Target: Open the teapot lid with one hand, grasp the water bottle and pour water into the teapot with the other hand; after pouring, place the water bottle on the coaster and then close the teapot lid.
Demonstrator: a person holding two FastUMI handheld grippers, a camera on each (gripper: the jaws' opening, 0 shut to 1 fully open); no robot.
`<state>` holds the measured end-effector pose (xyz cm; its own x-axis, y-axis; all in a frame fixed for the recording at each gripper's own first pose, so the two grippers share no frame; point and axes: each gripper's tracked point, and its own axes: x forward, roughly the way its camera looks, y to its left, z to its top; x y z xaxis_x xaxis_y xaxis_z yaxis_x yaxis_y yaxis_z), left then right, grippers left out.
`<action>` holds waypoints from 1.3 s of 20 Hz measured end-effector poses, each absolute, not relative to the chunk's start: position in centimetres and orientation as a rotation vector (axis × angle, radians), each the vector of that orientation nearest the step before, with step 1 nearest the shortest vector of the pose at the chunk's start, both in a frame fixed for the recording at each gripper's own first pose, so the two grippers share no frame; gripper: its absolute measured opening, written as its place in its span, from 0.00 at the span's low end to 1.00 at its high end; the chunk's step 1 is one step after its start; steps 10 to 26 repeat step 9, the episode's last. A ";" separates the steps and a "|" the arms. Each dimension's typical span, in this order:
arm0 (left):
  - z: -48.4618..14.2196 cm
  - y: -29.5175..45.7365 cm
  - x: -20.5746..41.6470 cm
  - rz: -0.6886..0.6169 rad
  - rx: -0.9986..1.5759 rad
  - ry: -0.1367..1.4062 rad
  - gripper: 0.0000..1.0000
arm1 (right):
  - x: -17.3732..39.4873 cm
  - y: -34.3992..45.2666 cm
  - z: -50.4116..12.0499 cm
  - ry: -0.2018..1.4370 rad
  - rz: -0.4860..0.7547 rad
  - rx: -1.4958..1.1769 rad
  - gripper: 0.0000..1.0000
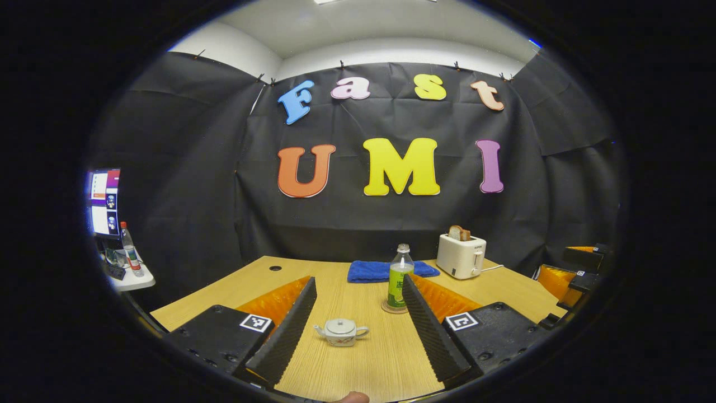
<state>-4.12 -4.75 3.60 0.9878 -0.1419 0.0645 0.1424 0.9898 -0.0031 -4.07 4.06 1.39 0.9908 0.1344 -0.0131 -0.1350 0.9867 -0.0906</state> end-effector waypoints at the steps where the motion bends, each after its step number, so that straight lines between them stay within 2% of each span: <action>1: 3.8 -4.6 -4.1 -0.139 -0.014 -0.069 0.97 | -4.0 4.1 1.3 0.011 0.140 -0.086 0.95; 26: 2.3 -4.5 -3.0 -0.147 -0.025 -0.026 0.97 | -2.6 3.4 0.5 0.033 0.135 -0.070 0.95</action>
